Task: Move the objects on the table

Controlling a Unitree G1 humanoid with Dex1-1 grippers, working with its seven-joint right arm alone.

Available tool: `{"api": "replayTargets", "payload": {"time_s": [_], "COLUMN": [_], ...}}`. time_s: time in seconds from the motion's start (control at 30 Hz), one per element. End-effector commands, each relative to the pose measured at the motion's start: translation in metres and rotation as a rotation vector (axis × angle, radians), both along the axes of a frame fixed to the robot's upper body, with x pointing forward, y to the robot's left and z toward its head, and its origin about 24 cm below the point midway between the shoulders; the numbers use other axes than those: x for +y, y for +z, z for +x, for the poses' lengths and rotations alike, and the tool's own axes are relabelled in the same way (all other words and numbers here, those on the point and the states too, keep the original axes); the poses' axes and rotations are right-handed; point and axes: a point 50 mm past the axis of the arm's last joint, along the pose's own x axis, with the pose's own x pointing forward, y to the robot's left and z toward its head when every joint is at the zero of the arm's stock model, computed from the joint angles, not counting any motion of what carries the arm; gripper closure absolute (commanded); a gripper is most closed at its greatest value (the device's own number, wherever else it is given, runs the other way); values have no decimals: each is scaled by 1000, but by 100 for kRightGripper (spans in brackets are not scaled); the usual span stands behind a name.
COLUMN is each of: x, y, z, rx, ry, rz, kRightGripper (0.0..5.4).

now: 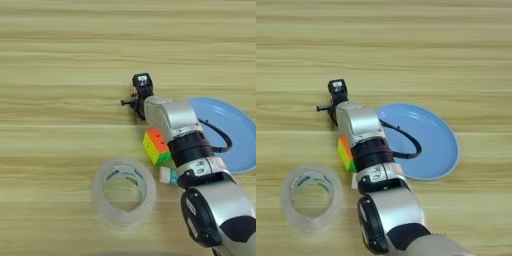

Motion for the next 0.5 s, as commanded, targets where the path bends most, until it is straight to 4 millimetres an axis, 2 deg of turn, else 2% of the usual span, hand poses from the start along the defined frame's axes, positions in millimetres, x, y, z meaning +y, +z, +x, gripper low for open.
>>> {"api": "replayTargets", "payload": {"time_s": [0.03, 0.3, 0.5], "x": [2, -3, -8], "y": [25, 39, 70], "z": [10, 10, 5], "rx": [-91, -180, -359], "ry": [-1, -2, 43], "rz": [12, -1, -21], "kRightGripper": [462, 463, 464]}}
